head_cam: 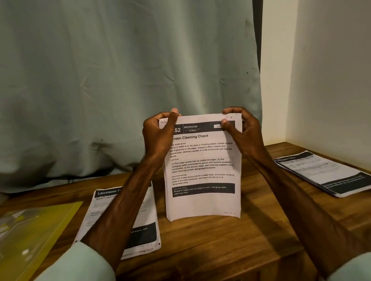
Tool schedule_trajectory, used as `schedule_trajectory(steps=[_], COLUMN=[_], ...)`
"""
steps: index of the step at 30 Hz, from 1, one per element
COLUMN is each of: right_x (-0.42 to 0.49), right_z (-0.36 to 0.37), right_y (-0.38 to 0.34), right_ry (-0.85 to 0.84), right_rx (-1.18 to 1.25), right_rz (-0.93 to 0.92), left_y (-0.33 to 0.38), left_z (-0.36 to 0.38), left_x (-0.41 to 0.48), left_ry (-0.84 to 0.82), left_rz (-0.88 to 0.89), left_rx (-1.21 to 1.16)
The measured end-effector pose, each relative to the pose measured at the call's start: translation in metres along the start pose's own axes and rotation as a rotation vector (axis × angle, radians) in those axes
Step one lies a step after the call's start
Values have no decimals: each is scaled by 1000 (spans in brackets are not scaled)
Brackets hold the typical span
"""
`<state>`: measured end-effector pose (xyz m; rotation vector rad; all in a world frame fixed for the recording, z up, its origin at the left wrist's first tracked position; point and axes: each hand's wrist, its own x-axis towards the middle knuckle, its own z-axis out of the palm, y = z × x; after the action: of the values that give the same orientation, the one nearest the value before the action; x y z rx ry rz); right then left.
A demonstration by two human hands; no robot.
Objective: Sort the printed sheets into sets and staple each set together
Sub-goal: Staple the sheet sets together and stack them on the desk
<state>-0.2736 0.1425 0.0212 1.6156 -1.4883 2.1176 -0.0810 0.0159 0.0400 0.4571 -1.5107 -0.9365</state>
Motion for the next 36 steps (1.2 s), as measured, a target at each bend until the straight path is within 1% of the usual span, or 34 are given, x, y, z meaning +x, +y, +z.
schedule_trajectory(steps=[4, 11, 20, 26, 32, 36], right_x=[4, 5, -5, -18, -19, -17], right_z=[0, 0, -9, -14, -17, -18], right_y=[-1, -3, 1, 5, 1, 0], right_ry=[15, 0, -59, -3, 109, 143], right_rx=[2, 48, 2, 61, 98, 108], right_rz=[8, 8, 10, 122, 136, 139], left_y=[2, 0, 3, 3, 1, 2], left_z=[-5, -19, -19, -16, -17, -18], left_x=[0, 2, 4, 3, 3, 2], left_ry=[-17, -153, -168, -165, -166, -155], left_rz=[63, 139, 191, 187, 189, 192], left_rx=[34, 114, 150, 149, 152, 155])
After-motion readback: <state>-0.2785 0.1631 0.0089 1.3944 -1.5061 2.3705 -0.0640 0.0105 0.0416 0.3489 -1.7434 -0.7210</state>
